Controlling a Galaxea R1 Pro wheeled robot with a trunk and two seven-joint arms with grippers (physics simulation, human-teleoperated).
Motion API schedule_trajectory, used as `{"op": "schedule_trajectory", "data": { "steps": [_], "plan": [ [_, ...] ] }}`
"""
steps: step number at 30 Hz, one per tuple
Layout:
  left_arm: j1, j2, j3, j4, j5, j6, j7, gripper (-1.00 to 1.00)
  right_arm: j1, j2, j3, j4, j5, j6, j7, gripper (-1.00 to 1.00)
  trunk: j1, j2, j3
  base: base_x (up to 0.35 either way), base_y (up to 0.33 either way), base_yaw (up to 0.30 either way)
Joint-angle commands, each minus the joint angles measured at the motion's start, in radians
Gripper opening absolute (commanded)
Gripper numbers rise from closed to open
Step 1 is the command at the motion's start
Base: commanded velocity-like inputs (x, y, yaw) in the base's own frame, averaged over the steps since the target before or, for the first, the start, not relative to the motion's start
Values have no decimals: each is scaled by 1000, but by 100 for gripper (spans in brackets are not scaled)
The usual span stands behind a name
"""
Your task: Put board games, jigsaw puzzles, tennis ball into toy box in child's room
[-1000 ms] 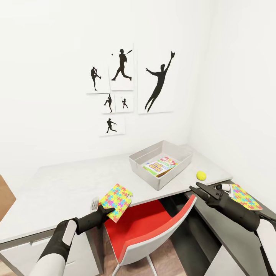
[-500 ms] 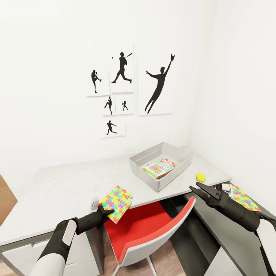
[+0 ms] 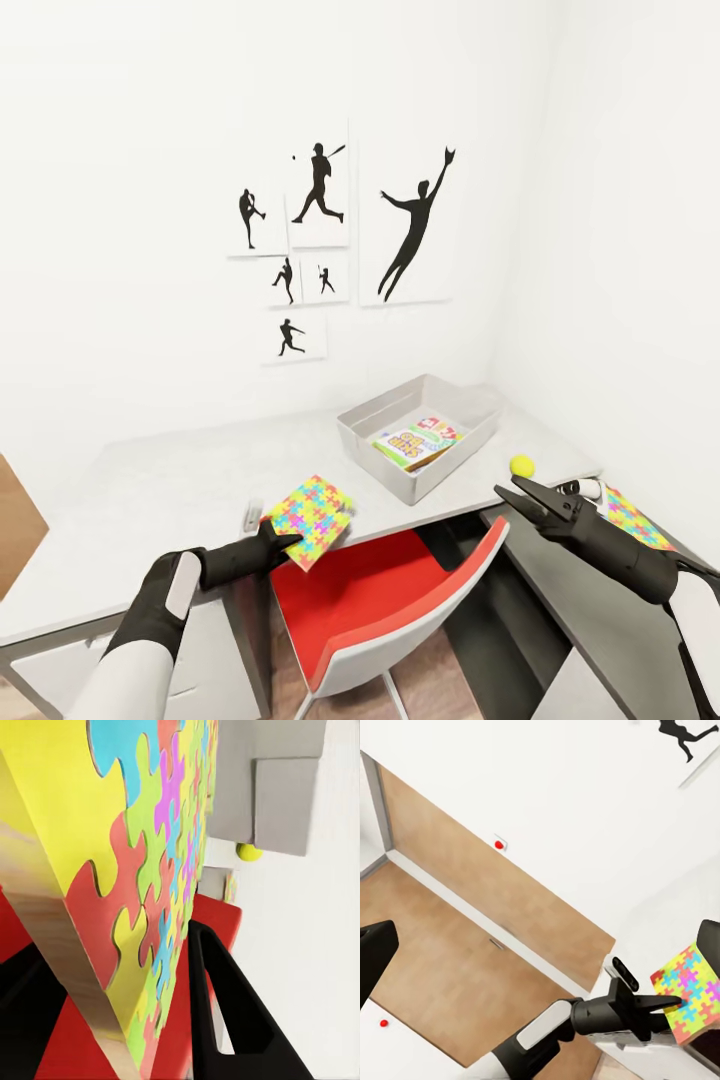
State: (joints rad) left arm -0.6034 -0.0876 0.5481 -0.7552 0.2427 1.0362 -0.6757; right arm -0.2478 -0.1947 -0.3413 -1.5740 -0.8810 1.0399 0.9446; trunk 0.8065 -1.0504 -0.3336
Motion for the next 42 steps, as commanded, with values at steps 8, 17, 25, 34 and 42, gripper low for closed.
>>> {"op": "schedule_trajectory", "data": {
  "steps": [8, 17, 25, 34, 42],
  "plan": [
    [-7, 44, -3, -11, -12, 11, -89, -100, -1, 0, 0, 0, 4, 5, 5, 100, -31, 55, 24, 0, 0, 0],
    [-10, 165, -94, -12, -13, 11, -294, -100, -1, 0, 0, 0, 5, 3, -2, 100, -65, 118, 52, 0, 0, 0],
    [-27, 247, -258, -12, -17, 11, -533, -100, -1, 38, -2, 0, 4, 6, -61, 100, -96, 174, 77, 0, 0, 0],
    [-29, 267, -264, -12, -17, 11, -550, -100, -1, 50, -2, 0, 4, 4, -67, 100, -130, 237, 105, 0, 0, 0],
    [-29, 269, -264, -11, -17, 11, -550, -100, -1, 51, -3, 1, 6, -46, -97, 100, -161, 293, 130, 0, 0, 0]
  ]
}}
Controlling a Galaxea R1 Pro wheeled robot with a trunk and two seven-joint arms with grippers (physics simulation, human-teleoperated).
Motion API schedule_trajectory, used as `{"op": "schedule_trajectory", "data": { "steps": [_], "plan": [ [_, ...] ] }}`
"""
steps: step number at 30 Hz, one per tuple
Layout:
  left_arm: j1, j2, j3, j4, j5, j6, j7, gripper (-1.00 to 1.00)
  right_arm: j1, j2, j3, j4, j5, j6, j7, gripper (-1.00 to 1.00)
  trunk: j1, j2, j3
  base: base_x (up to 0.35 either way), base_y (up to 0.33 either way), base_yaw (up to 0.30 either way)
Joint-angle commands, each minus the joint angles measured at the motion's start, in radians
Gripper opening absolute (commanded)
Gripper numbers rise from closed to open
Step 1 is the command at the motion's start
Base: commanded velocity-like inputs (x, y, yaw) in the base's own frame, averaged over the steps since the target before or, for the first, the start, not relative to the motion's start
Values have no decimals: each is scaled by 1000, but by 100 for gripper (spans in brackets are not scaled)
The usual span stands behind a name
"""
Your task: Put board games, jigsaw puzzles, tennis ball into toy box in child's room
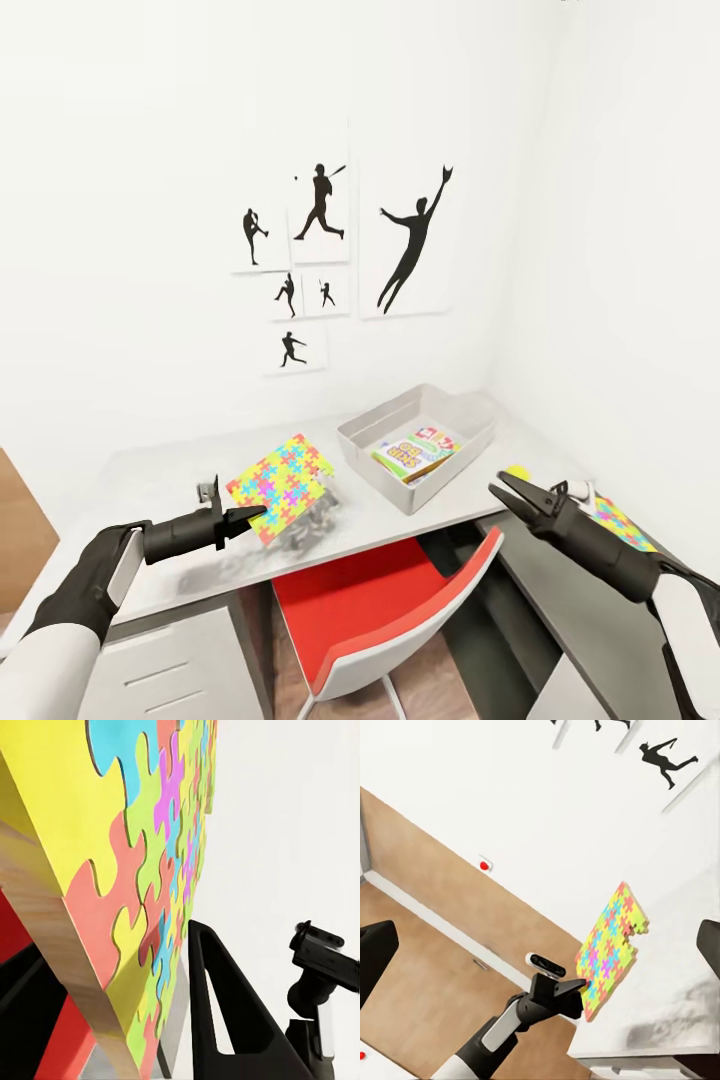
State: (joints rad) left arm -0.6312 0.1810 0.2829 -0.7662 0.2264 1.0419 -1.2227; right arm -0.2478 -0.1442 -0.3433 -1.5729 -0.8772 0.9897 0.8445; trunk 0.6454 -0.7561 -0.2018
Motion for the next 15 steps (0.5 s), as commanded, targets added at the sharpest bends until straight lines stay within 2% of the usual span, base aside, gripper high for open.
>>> {"op": "schedule_trajectory", "data": {
  "steps": [1, 4, 7, 10, 15],
  "plan": [
    [-1, 0, 1, 0, -1, 5, -3, -100, -1, 0, -2, 0, 3, 4, -20, 100, -4, 6, 2, 0, 0, 0],
    [-1, 0, 1, 0, -1, 5, -3, -100, -1, 0, -3, 0, 3, 8, -108, 100, -15, 27, 11, 0, 0, 0],
    [-1, 0, 1, 0, -2, 5, -3, -100, -1, 0, -1, -2, 3, 10, -163, 100, -27, 48, 21, 0, 0, 0],
    [-1, 0, 1, 0, -2, 5, -3, -100, -1, 0, -2, -3, 1, 9, -184, 100, -38, 69, 30, 0, 0, 0],
    [-1, 0, 1, 0, -2, 5, -3, -100, -1, 0, -2, -2, -3, 5, -183, 100, -57, 104, 46, 0, 0, 0]
  ]
}}
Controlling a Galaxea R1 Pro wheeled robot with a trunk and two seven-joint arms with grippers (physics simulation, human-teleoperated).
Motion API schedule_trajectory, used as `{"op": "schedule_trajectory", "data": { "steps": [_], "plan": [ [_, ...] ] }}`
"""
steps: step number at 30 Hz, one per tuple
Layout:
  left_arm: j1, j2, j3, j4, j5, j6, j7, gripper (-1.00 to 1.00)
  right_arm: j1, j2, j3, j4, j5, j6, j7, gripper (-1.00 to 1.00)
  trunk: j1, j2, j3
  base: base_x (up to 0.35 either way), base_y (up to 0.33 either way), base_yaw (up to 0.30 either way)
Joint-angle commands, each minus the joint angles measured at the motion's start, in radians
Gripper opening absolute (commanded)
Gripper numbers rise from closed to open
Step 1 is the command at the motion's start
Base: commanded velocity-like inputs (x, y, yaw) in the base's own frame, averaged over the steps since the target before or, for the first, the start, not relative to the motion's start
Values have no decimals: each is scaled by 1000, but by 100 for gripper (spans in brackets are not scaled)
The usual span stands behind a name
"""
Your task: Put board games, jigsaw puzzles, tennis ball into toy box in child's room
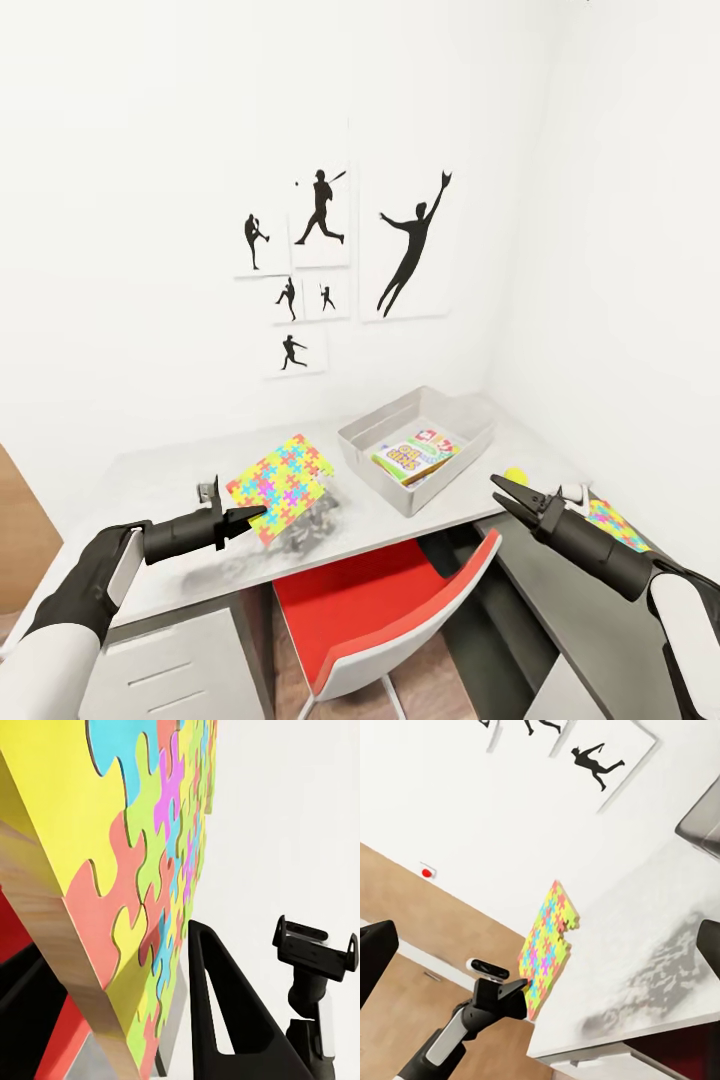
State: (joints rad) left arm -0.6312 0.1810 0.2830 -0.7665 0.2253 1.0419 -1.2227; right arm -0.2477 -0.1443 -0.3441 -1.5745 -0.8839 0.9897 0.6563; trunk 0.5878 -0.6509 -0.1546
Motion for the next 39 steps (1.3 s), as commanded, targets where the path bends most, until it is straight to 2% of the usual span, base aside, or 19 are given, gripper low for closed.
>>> {"op": "schedule_trajectory", "data": {
  "steps": [1, 11, 18, 36, 39],
  "plan": [
    [-1, 0, 1, 0, -1, 5, -3, -100, -1, 0, -1, 0, 3, 5, 5, 100, -4, 6, 2, 0, 0, 0],
    [-1, 4, 1, 0, -1, 5, -3, -100, -1, 0, -1, -1, 1, 3, 8, 100, -42, 76, 34, 0, 0, -19],
    [-1, 21, 1, 0, 2, 5, -4, -100, -1, 0, 0, -1, 2, 2, 9, 100, -69, 125, 64, 0, 0, -182],
    [-13, 28, 1, 2, 3, 5, -6, -100, -1, 0, 2, 0, -1, 2, 7, 100, -138, 251, 142, -72, 0, -191],
    [-13, 28, 1, 3, 4, 5, -6, -100, -1, 1, 2, 1, -1, 2, 8, 100, -138, 251, 146, -1, 0, -125]
  ]
}}
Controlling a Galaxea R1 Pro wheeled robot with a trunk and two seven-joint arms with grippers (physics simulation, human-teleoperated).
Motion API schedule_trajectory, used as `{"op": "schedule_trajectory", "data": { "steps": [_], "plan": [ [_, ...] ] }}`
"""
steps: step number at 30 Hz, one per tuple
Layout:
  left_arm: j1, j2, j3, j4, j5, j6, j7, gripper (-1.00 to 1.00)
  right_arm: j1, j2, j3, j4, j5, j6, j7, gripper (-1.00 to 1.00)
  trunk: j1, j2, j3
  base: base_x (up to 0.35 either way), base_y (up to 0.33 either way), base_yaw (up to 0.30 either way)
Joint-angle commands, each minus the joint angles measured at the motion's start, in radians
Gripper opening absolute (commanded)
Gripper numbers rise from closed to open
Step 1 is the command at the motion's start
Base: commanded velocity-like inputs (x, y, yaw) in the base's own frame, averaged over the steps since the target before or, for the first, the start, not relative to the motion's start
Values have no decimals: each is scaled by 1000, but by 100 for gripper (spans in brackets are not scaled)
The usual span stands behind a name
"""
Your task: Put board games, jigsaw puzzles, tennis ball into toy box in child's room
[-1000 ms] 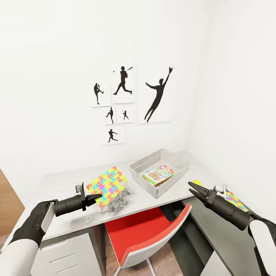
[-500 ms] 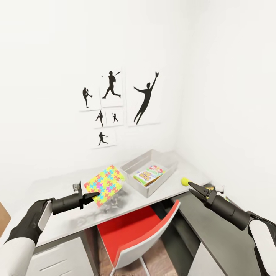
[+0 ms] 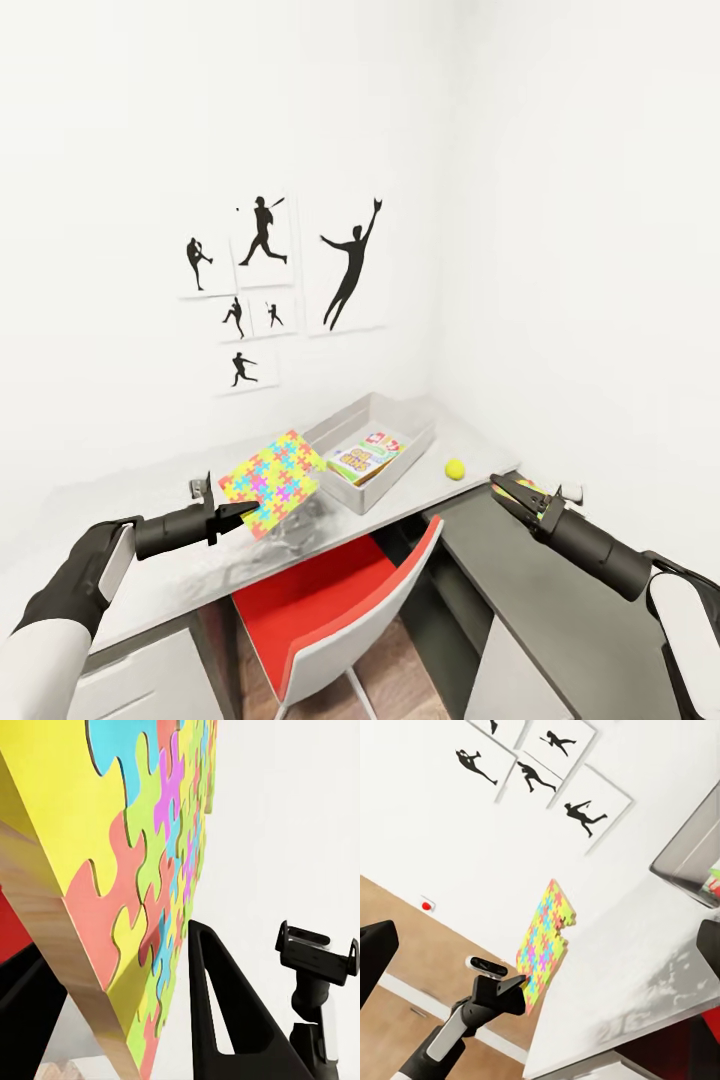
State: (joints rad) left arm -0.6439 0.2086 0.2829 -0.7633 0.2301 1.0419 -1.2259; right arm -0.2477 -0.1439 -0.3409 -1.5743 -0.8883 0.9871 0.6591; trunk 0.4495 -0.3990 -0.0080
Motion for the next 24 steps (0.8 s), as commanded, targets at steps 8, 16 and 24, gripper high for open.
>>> {"op": "schedule_trajectory", "data": {
  "steps": [8, 16, 24],
  "plan": [
    [0, 0, 1, 1, 0, 5, -4, -100, -1, 0, -1, 0, 3, 5, 5, 100, 0, -1, 9, 0, 0, -33],
    [0, 1, 7, 1, 3, 5, -10, -100, -1, 1, -1, 0, 3, 5, 4, 100, 0, -1, 16, 0, 0, 13],
    [1, 9, 9, -1, -1, 5, -105, -100, -1, 0, -1, 0, 3, 5, 5, 100, 0, -1, 16, 92, 0, 7]
  ]
}}
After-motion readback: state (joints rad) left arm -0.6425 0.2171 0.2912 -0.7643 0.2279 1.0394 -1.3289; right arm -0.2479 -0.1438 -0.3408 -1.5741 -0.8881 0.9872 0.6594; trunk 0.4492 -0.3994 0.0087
